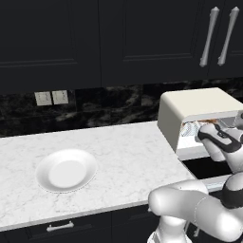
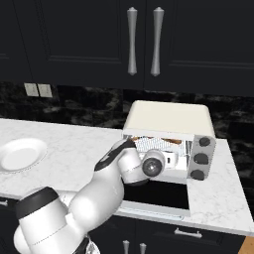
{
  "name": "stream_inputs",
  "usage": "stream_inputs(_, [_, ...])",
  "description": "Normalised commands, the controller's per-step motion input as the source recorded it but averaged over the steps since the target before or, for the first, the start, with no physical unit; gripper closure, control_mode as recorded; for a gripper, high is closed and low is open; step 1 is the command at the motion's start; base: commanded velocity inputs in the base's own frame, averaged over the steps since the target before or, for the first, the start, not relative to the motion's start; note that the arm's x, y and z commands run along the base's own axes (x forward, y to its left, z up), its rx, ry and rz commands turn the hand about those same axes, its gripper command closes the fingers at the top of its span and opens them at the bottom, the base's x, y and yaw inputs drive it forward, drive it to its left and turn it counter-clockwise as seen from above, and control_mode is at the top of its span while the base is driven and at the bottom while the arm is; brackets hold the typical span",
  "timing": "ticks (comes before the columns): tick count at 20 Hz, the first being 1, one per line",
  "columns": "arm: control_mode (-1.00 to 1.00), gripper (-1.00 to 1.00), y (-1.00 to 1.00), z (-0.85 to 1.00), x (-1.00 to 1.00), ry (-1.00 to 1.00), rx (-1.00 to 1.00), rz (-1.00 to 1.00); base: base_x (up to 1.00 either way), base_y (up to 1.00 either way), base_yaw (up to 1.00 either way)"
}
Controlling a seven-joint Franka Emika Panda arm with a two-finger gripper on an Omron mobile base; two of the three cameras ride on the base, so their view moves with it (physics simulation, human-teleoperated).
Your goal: Pick up the kebab skewer and baguette bread, and place them inside the toaster oven. Close the toaster oven door and start by setting the timer.
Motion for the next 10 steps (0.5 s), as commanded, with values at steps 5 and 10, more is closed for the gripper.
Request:
stream_inputs(5, [-1.0, -1.0, 0.0, 0.01, -0.75, 0.0, 0.0, -0.01, 0.0, 0.0, 0.0])
stream_inputs(10, [-1.0, -1.0, -0.13, 0.31, -0.79, 0.06, 0.0, -0.02, 0.0, 0.0, 0.0])
